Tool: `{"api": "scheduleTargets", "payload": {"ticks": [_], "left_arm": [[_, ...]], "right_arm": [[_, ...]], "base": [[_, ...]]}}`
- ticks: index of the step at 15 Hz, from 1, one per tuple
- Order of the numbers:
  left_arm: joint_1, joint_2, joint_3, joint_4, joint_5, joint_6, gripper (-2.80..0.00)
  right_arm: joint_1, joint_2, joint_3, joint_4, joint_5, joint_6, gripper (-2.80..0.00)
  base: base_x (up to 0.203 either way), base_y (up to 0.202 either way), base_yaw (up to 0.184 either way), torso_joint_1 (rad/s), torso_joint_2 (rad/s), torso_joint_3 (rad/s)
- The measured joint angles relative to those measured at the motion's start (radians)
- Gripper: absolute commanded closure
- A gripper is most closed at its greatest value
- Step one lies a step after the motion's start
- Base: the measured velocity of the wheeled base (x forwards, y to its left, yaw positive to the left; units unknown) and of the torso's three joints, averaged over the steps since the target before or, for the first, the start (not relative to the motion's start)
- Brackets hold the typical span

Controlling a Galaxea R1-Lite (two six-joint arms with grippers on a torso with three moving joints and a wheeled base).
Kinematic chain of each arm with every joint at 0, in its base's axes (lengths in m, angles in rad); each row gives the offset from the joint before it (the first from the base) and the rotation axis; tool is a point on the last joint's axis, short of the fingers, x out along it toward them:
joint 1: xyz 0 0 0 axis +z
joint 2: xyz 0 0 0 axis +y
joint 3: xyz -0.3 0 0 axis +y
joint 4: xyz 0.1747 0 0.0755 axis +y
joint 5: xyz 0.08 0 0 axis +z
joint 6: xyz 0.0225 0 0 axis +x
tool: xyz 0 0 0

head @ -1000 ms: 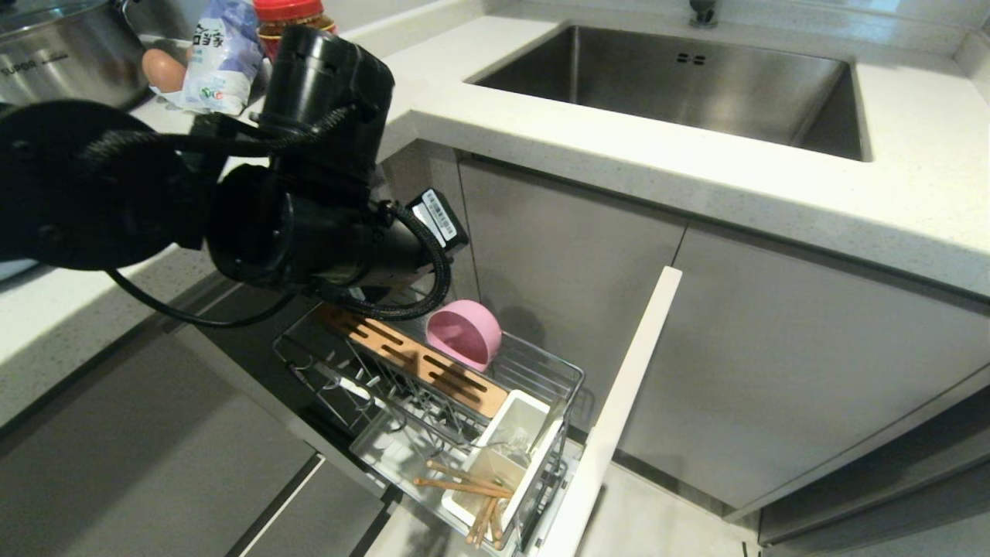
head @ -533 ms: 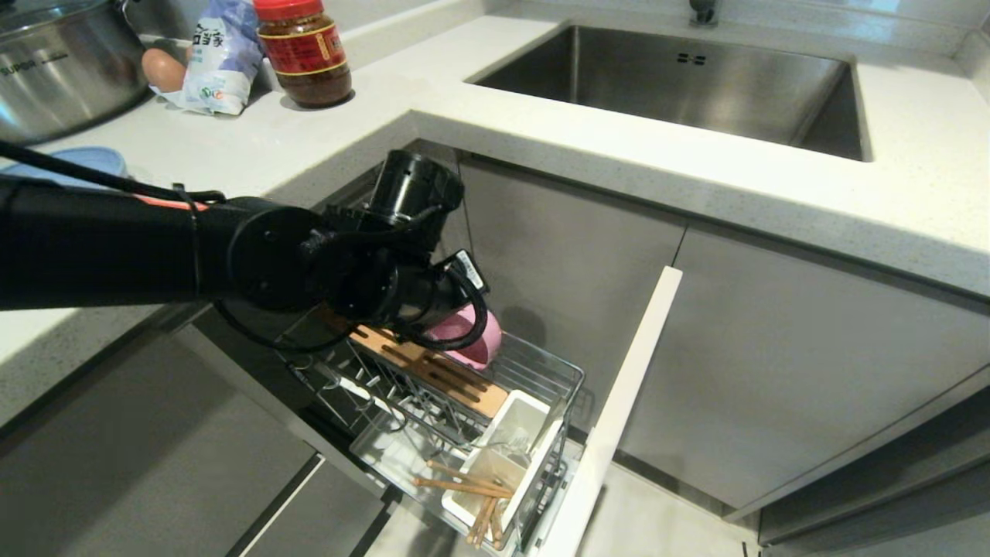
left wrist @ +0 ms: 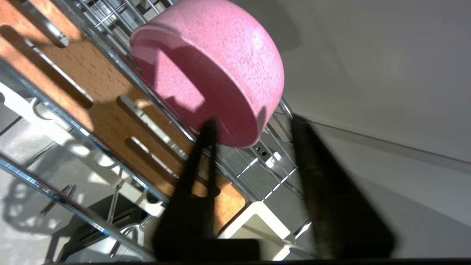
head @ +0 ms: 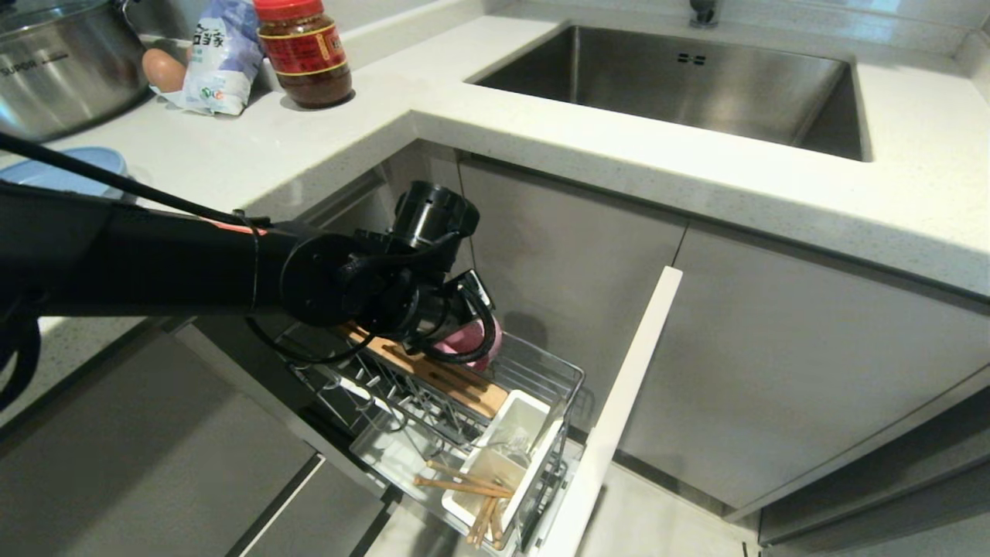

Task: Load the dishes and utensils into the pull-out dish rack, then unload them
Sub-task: Take the bowl out of the cupboard

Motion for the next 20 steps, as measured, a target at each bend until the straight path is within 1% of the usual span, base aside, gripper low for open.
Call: {"api": "scheduleTargets", "payload": {"ticks": [4, 5, 7, 10, 13, 19, 20], "left_arm": [[0.002, 0.023, 0.0, -0.035, -0.002, 0.002, -2.8], [0.003, 0.035, -0.002, -0.059, -0.006, 0.007, -2.8], [0.005, 0.06, -0.005, -0.107, -0.043, 0.026, -2.8], [0.017, 0.101, -0.014, -0.136, -0.062, 0.032, -2.8], [0.03, 0.131, -0.033, -0.139, -0.064, 0.05, -2.8], [0.033, 0.155, -0.056, -0.141, -0.059, 0.054, -2.8], [0.031, 0.156, -0.056, -0.14, -0.059, 0.055, 0.0]], "right_arm": [[0.0, 0.0, 0.0, 0.0, 0.0, 0.0, 0.0], [0.0, 0.0, 0.0, 0.0, 0.0, 0.0, 0.0], [0.0, 0.0, 0.0, 0.0, 0.0, 0.0, 0.0], [0.0, 0.0, 0.0, 0.0, 0.0, 0.0, 0.0], [0.0, 0.0, 0.0, 0.0, 0.0, 0.0, 0.0], [0.0, 0.0, 0.0, 0.0, 0.0, 0.0, 0.0], [0.0, 0.0, 0.0, 0.0, 0.0, 0.0, 0.0]], "base": [[0.0, 0.0, 0.0, 0.0, 0.0, 0.0], [0.0, 0.0, 0.0, 0.0, 0.0, 0.0], [0.0, 0.0, 0.0, 0.0, 0.0, 0.0], [0.0, 0.0, 0.0, 0.0, 0.0, 0.0], [0.0, 0.0, 0.0, 0.0, 0.0, 0.0], [0.0, 0.0, 0.0, 0.0, 0.0, 0.0], [0.0, 0.0, 0.0, 0.0, 0.0, 0.0]]}}
